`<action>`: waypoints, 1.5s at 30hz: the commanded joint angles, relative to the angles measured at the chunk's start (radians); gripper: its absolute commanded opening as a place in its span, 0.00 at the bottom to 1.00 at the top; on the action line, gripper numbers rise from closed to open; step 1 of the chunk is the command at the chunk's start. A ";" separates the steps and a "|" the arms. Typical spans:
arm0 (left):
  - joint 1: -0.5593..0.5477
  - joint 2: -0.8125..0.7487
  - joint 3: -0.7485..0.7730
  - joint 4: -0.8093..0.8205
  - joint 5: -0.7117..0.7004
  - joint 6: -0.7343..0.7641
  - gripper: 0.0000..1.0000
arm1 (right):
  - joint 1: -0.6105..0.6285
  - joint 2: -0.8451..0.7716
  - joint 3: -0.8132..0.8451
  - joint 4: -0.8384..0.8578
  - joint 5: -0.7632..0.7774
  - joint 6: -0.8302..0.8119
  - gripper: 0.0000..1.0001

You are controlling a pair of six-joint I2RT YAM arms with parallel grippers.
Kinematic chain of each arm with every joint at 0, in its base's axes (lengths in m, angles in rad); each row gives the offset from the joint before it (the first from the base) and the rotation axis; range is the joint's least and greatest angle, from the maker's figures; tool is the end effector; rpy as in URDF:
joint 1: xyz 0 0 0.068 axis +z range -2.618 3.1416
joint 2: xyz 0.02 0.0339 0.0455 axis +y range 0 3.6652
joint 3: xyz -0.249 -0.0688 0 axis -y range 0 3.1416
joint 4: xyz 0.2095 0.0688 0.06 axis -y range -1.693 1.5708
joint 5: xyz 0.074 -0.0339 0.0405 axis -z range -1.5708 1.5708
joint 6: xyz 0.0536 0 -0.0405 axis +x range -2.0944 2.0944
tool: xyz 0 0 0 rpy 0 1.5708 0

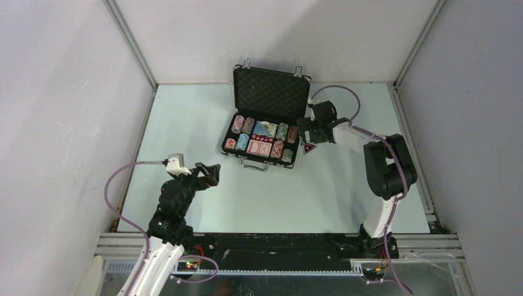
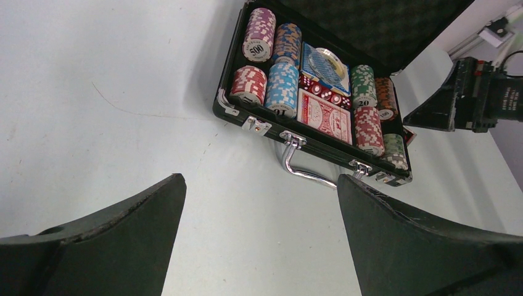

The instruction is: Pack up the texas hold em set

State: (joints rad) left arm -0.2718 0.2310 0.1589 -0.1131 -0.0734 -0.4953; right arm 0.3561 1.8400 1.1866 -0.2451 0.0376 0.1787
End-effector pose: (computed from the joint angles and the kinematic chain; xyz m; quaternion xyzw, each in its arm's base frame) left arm 0.1130 -0.0274 0.1918 -0.1090 0.7615 -0.2127 0.6025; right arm 0.3461 0.1266 0.1740 -0.0774 0.9407 0.0700 0.3228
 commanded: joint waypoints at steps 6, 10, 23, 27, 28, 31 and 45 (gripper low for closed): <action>0.006 -0.001 -0.004 0.046 -0.005 0.017 1.00 | -0.002 0.075 0.071 -0.086 -0.004 0.029 1.00; 0.006 0.003 -0.004 0.050 -0.005 0.017 1.00 | 0.010 0.089 0.071 -0.101 0.036 0.046 0.96; 0.006 0.002 -0.004 0.049 -0.005 0.015 1.00 | 0.018 0.105 0.080 -0.071 -0.015 0.036 0.85; 0.006 0.002 -0.004 0.049 -0.005 0.017 1.00 | 0.018 0.129 0.106 -0.090 -0.026 0.035 0.84; 0.006 0.002 -0.005 0.048 -0.006 0.016 1.00 | 0.018 0.131 0.107 -0.090 -0.048 0.035 0.83; 0.006 0.002 -0.005 0.050 -0.005 0.017 1.00 | 0.018 0.129 0.109 -0.096 -0.057 0.038 0.77; 0.006 -0.004 -0.003 0.042 -0.005 0.016 1.00 | 0.042 -0.092 0.108 -0.165 0.069 0.023 0.61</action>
State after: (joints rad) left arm -0.2718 0.2337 0.1589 -0.1131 -0.0734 -0.4953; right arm 0.3801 1.8641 1.2667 -0.4026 0.0509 0.2104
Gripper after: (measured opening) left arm 0.996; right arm 0.631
